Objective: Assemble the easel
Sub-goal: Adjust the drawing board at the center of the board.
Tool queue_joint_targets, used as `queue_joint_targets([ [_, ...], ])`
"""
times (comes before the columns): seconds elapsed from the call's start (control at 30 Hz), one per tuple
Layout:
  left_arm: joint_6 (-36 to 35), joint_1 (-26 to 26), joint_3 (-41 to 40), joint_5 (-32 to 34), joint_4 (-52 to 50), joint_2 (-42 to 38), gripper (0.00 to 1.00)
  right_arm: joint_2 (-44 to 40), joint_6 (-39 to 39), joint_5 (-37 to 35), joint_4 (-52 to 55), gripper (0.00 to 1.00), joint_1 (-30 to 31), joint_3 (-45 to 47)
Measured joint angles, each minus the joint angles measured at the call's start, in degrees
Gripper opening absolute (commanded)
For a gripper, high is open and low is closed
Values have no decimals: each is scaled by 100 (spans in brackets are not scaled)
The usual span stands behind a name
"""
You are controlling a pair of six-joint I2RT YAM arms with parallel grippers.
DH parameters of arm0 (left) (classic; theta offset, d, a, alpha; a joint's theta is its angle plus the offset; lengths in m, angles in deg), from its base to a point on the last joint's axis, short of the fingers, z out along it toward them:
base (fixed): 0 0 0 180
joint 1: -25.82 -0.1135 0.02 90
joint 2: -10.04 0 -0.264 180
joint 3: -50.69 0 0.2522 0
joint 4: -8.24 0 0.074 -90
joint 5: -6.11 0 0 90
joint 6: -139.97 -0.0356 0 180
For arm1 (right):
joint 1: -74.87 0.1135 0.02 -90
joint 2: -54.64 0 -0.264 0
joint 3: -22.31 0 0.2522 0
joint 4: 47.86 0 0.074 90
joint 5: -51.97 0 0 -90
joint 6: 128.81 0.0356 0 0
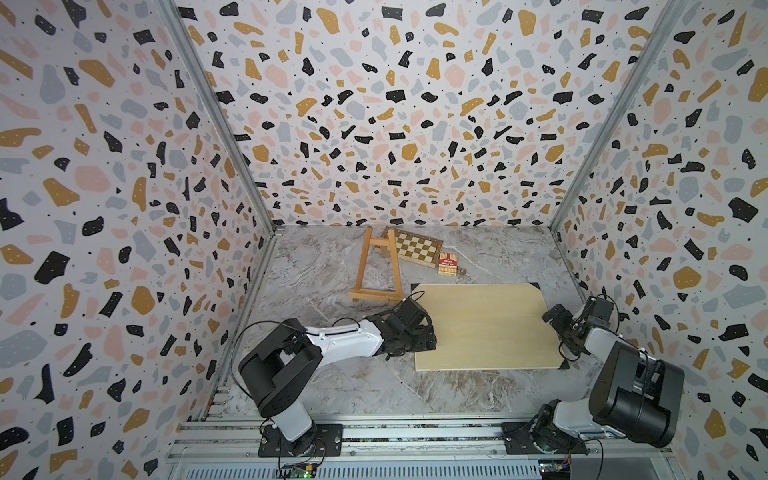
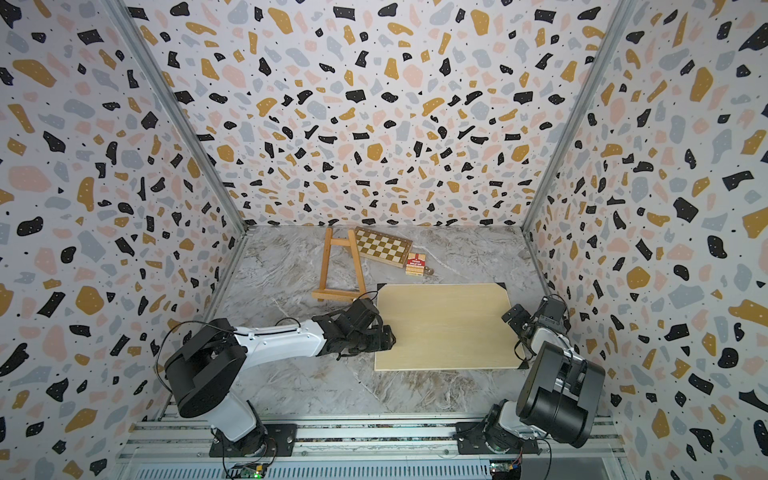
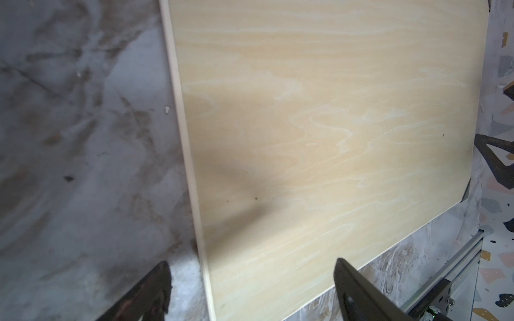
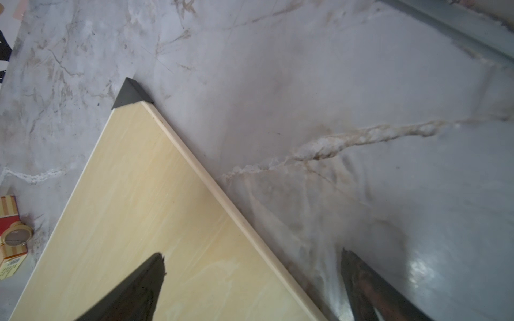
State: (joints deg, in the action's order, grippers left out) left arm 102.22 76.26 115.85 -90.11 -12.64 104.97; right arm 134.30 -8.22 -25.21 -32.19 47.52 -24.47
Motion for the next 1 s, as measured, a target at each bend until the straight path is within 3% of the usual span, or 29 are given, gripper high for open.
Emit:
queue_joint_targets([
  [0.4, 271, -2, -245, -153, 326, 31, 85, -542, 7, 219, 459, 100, 286, 291],
  [1.0, 400, -7, -1655, -216, 101, -1469, 80, -1405, 275, -101, 1296, 100, 1427, 647],
])
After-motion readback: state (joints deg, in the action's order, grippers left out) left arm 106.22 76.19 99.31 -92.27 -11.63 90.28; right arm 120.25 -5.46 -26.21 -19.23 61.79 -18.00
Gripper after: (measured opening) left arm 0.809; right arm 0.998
